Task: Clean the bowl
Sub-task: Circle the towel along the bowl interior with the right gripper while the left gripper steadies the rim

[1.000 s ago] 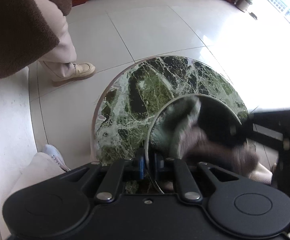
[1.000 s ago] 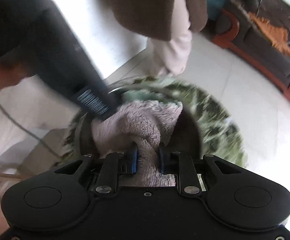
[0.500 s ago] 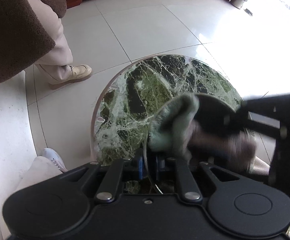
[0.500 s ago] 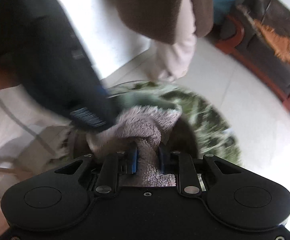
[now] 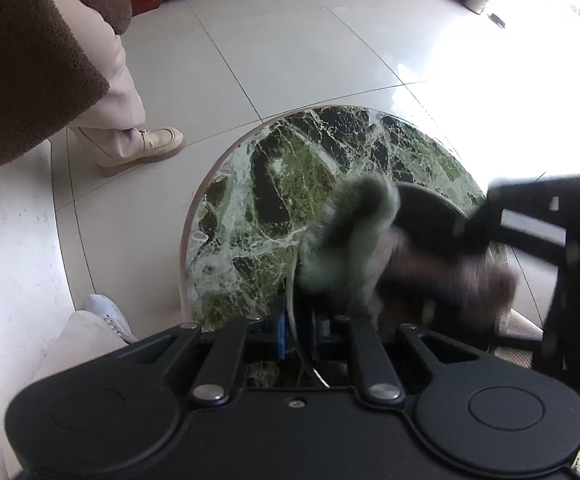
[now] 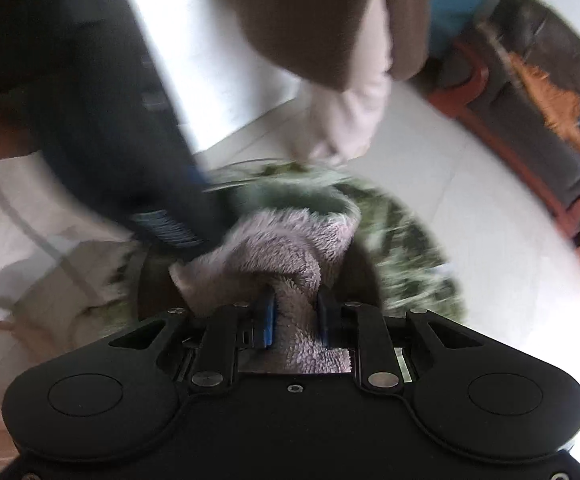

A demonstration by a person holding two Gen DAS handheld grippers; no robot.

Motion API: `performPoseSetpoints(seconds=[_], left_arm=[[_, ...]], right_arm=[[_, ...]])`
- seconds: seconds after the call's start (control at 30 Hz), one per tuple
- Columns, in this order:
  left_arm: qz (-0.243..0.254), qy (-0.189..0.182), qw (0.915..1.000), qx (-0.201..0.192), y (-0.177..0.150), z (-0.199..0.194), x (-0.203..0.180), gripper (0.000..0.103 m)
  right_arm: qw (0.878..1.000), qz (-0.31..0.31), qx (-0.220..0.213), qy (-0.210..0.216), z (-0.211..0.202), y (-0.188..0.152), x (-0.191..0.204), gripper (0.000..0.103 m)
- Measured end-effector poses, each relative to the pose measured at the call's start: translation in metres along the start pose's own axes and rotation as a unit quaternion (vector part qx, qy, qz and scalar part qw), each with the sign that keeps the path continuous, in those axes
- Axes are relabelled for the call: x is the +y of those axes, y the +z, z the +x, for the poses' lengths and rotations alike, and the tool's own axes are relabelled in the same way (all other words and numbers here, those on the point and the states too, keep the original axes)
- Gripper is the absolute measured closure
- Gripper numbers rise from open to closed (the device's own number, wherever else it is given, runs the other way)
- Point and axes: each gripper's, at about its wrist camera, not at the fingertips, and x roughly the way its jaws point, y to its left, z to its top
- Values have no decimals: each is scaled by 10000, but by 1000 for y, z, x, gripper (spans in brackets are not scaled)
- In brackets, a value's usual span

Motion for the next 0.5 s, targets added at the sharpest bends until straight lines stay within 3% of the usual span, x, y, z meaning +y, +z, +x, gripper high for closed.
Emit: performPoseSetpoints(seconds=[0.1, 0.33, 0.5], left_arm=[[-37, 2, 10000, -25, 0, 0, -1, 92], [38, 34, 10000, -11, 2, 1, -3, 92], [85, 73, 9999, 21, 1, 0, -5, 92]], right_arm=[[10000, 18, 96, 13, -4, -9, -1, 83], [9976, 253, 80, 633, -11, -9, 12, 83], [9991, 378, -34, 211, -3, 2, -4, 83]])
